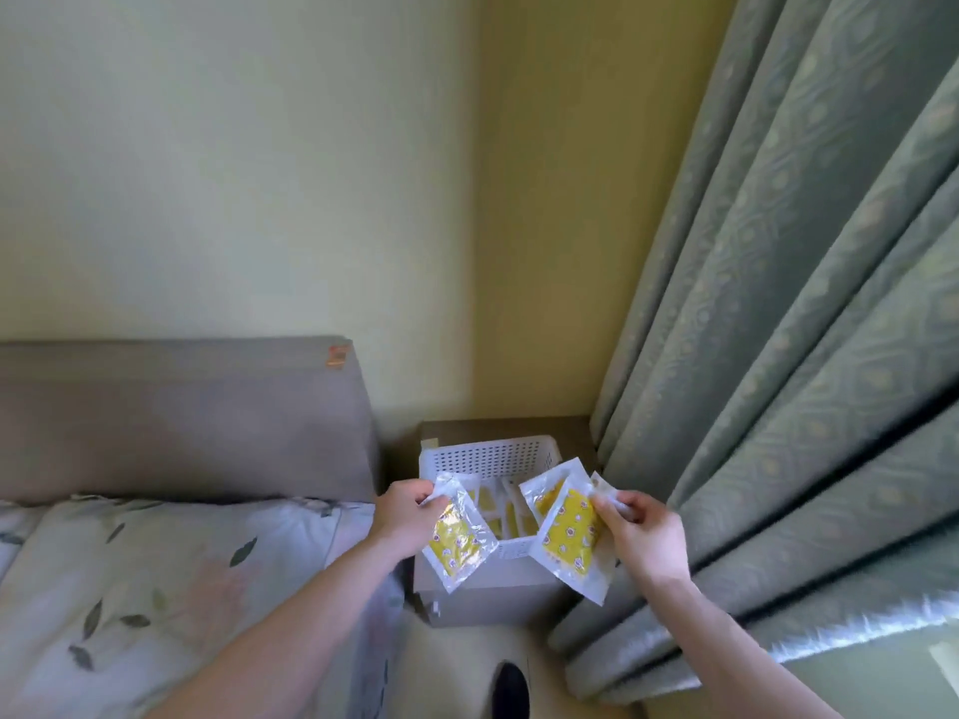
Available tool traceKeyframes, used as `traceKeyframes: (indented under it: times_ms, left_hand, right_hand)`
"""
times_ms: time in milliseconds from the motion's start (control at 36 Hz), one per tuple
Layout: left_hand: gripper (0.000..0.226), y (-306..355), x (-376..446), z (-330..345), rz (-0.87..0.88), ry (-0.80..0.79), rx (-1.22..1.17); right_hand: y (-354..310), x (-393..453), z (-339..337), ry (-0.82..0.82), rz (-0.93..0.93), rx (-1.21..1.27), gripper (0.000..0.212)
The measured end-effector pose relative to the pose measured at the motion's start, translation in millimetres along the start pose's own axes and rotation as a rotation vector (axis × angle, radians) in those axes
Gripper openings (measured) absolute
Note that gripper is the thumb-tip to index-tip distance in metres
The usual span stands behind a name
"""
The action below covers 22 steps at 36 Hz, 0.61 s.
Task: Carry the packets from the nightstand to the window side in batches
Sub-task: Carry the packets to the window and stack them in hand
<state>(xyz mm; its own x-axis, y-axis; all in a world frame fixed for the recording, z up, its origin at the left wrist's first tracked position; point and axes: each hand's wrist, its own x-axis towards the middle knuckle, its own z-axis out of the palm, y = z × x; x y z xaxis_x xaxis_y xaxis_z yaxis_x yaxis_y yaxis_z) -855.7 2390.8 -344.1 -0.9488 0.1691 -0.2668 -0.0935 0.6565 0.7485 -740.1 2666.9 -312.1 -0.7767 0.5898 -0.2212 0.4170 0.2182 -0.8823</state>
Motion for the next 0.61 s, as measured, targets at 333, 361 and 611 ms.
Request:
traceKeyframes:
  times_ms: [333, 361, 611]
  left_hand:
    - [0.04, -25.8, 116.2, 59.8, -0.266, -0.026, -0.099]
    - [0.045, -27.7, 124.3, 63.0, -0.275, -0.036, -0.096]
    - [0.025, -55.8, 178.7, 91.0, -0.34, -0.082, -0.043]
  right_hand:
    - [14.0, 122.5, 53.3, -0.079, 0.146, -0.173, 0.017]
    - [15.2, 128.3, 56.5, -0.073, 0.143, -0.182, 0.017]
    - [15.3, 151.6, 86.1, -0.088, 0.132, -0.223, 0.017]
